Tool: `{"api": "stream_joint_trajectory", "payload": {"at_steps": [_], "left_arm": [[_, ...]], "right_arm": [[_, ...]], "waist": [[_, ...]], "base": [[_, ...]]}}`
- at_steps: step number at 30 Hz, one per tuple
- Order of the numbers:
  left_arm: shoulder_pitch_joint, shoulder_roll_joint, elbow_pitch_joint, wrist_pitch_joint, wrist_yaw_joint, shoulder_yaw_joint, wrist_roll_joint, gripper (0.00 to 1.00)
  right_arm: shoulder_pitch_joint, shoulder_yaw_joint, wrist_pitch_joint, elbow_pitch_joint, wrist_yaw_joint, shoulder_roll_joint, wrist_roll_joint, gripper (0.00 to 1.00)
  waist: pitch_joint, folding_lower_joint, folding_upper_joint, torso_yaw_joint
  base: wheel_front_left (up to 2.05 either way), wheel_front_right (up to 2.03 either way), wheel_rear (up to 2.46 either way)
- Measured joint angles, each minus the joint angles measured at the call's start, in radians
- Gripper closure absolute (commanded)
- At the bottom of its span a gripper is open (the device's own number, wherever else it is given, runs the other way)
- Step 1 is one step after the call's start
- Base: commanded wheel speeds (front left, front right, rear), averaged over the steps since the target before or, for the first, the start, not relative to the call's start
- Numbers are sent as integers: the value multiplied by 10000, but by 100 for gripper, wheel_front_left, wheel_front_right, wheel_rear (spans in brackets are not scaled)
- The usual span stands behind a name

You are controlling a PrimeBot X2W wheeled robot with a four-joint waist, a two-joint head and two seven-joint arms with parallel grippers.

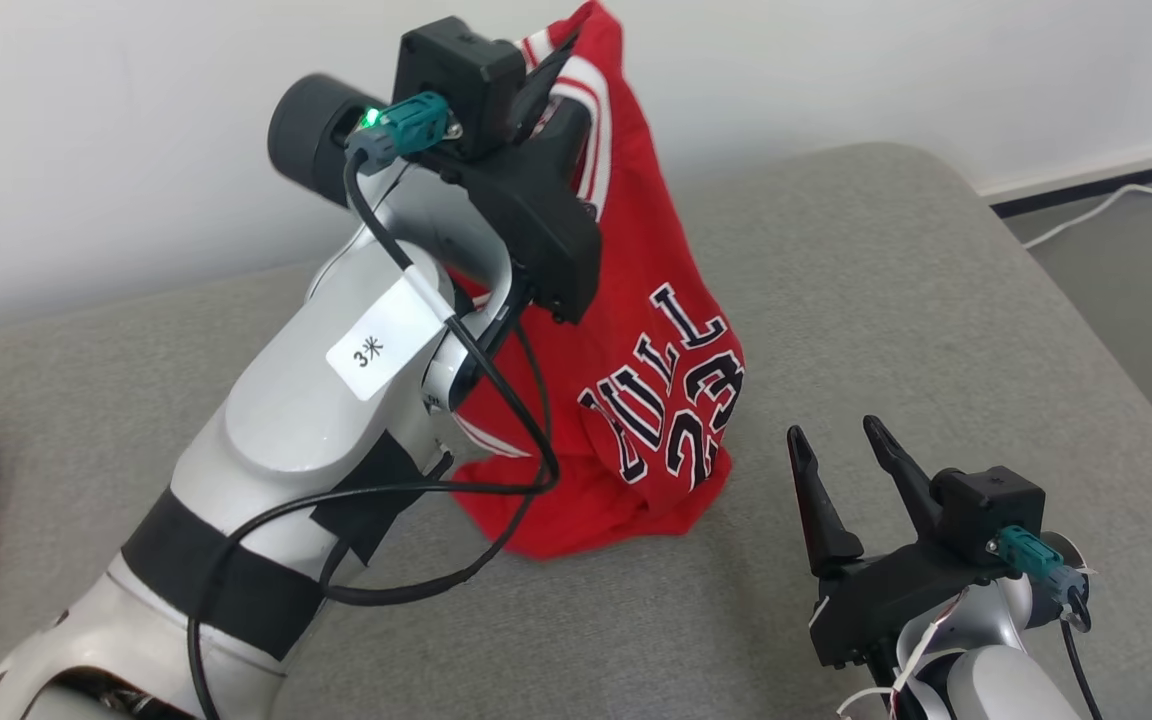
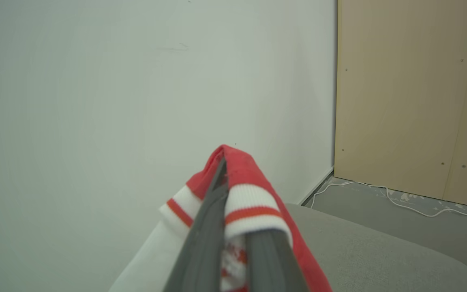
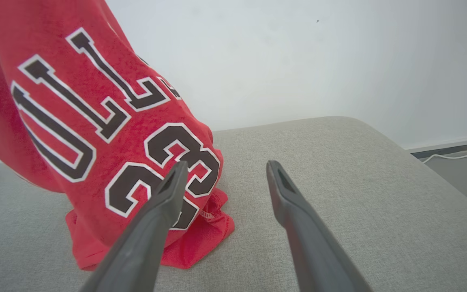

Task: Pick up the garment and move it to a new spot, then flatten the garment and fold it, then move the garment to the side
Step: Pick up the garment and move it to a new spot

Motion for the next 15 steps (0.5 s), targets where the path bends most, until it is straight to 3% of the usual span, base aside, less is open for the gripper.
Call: {"api": "stream_joint_trajectory", "payload": {"at_steps": [3, 12, 15], "left_arm": [[-278, 12, -107, -267, -242, -276, -2, 100], [-1713, -25, -1528, -1643, -357, -1183, -153, 100], [-1709, -44, -1574, -1921, -780, -1643, -203, 100]], "right_arm": [[-17, 38, 6, 96, 8, 8, 0, 0], [21, -138, -13, -10, -6, 25, 31, 0], [94, -349, -65, -130, -8, 19, 100, 0]], "waist": [[29, 0, 0, -258], [303, -1, 0, -953], [519, 0, 0, -990]], "base": [[0, 0, 0], [0, 0, 0], [0, 0, 0]]}}
